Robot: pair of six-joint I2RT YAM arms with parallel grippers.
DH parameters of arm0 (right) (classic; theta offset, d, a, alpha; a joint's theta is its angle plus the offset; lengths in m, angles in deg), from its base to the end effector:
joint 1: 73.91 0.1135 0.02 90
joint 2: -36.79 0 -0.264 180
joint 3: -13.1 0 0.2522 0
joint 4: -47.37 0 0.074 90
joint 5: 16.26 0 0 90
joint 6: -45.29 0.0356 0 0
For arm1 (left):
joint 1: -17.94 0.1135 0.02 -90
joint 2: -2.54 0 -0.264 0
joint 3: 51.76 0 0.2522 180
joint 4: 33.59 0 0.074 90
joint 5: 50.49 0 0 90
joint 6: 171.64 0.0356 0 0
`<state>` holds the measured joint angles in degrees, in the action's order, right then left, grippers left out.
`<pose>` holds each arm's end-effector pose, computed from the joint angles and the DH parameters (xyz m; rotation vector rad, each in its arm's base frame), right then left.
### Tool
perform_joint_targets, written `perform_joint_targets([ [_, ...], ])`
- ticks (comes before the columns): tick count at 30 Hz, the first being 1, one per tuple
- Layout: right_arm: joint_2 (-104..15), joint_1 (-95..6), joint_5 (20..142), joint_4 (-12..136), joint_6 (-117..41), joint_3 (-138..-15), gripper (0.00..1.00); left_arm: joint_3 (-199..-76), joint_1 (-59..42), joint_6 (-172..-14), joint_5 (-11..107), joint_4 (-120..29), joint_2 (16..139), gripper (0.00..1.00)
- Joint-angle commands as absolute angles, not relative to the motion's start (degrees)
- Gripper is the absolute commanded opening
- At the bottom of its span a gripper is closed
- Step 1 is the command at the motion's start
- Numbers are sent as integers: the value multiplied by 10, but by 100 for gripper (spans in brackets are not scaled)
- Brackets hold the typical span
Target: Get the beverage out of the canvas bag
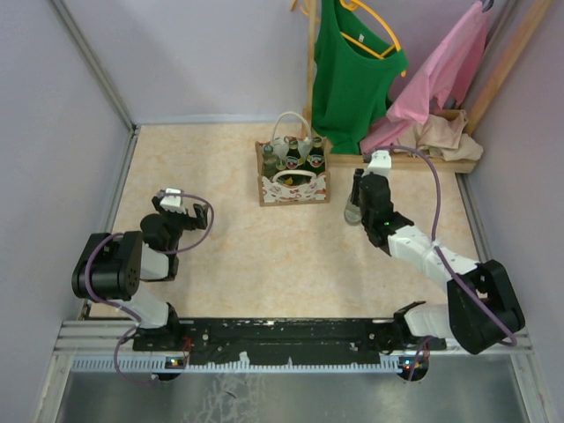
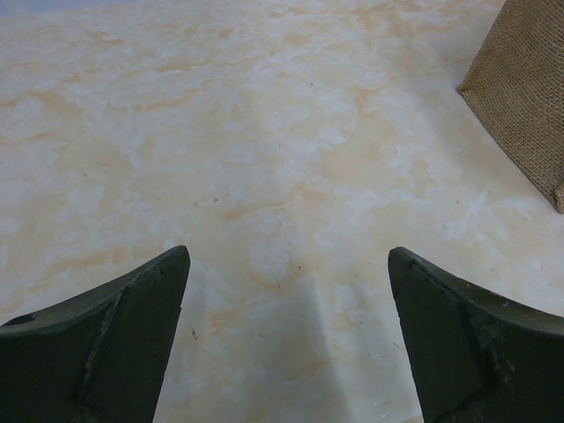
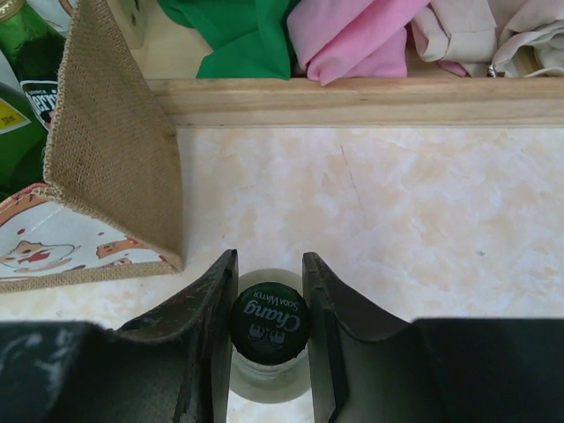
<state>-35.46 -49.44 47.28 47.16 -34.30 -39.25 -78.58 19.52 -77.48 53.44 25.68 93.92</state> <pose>0.2581 0.1000 0.2434 0.0777 1.8757 -0.0245 0.2429 -0.0019 0.1397 0.2211 1.6472 -0.1261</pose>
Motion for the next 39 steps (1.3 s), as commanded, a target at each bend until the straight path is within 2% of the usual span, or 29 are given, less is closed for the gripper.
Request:
perform_joint_targets([
  [1, -310, -497, 475, 370, -343, -389, 0, -794, 192, -771, 533, 261, 940, 100],
  [3, -301, -497, 476, 372, -343, -382, 0, -794, 192, -770, 533, 261, 939, 100],
  [4, -298, -498, 478, 373, -343, -378, 4, -794, 192, -770, 532, 261, 939, 100],
  [6, -293, -497, 483, 377, -345, -373, 16, -794, 192, -770, 533, 261, 940, 100],
  [7, -292, -497, 484, 380, -346, -373, 32, -794, 192, -770, 533, 261, 940, 100],
  [8, -292, -497, 485, 383, -347, -373, 43, -794, 192, -770, 533, 261, 940, 100],
  [11, -292, -497, 486, 391, -351, -375, 71, -794, 192, -770, 533, 261, 940, 100],
  [15, -291, -497, 483, 396, -363, -388, 83, -794, 192, -770, 533, 261, 940, 100],
  [21, -300, -497, 474, 440, -379, -476, 84, -794, 192, -770, 533, 261, 939, 100],
  [25, -322, -497, 494, 488, -367, -570, 81, -794, 192, -770, 532, 261, 940, 100],
  [31, -396, -484, 547, 559, -356, -700, 76, -794, 192, -770, 533, 261, 940, 100],
  [39, -495, -442, 554, 585, -391, -793, 73, -794, 192, -770, 533, 261, 940, 100],
])
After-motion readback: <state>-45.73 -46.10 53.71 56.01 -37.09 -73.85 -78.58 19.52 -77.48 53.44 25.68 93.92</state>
